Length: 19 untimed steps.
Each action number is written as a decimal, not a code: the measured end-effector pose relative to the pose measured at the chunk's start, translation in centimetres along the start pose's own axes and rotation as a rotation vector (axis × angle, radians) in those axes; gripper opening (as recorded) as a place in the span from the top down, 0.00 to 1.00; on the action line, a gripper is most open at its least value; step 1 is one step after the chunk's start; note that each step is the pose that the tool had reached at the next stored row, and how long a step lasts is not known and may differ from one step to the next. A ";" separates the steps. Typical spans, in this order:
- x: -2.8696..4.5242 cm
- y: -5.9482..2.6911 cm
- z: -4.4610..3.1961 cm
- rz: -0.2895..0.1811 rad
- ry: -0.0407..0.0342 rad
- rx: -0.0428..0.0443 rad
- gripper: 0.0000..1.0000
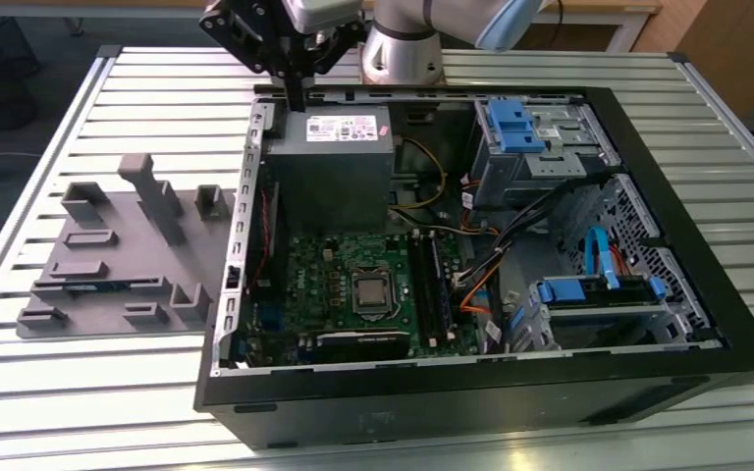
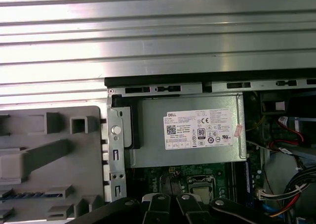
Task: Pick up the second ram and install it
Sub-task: 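Reach for the second ram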
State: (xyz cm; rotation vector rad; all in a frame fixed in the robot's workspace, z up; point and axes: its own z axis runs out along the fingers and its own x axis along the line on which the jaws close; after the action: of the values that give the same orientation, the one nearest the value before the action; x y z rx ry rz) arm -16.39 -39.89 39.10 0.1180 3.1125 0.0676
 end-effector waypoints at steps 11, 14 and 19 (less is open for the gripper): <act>1.04 -0.08 0.05 0.000 0.0000 0.0000 0.89; 1.07 -0.08 0.05 0.000 0.0000 0.0000 0.89; 1.97 -0.16 0.11 0.000 0.0000 0.0000 0.89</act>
State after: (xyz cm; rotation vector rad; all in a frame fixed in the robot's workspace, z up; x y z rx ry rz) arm -18.36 -39.89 38.93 0.1180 3.1125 0.0676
